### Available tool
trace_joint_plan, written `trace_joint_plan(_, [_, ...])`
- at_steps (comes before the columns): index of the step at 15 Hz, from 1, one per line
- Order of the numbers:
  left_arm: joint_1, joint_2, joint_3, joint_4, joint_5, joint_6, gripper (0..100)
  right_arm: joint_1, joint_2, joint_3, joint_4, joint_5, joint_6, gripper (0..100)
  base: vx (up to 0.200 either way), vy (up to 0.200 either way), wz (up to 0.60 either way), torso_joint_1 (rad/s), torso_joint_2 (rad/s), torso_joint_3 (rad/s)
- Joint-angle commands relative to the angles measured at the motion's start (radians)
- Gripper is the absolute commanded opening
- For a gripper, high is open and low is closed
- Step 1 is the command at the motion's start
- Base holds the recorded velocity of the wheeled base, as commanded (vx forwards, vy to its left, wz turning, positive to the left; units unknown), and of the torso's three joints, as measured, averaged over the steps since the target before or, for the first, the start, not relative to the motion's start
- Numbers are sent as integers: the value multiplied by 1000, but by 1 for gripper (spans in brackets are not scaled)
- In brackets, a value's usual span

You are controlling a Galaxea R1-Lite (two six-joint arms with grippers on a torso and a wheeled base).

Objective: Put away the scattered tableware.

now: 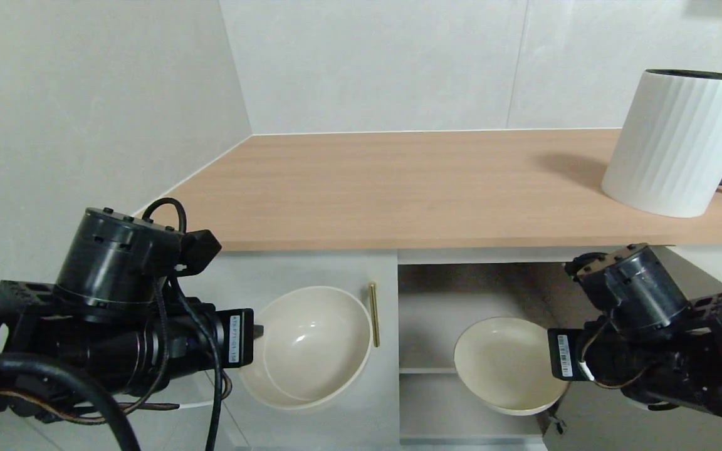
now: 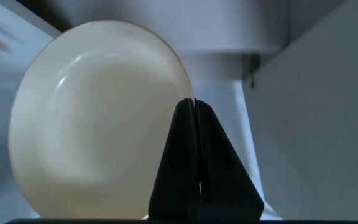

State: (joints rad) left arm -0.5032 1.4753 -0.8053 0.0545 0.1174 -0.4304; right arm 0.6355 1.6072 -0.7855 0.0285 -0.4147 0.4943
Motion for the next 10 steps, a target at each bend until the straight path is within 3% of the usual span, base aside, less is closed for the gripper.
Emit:
trace_joint_plan(1, [0,22,0,-1,1,-1,0,9,57,8,-1,-1,0,0,0,0,0,-100,461,349])
trace_joint_plan(6, [0,30,0,-1,1,-1,0,12,106,12,-38,10,1,0,0,0,0,-65,413,337])
trace_joint_plan(10, [-5,36,-3,-1,1,6,0,-34,230,-12,-99,142,-11,0,0,0,0,-8,62,46])
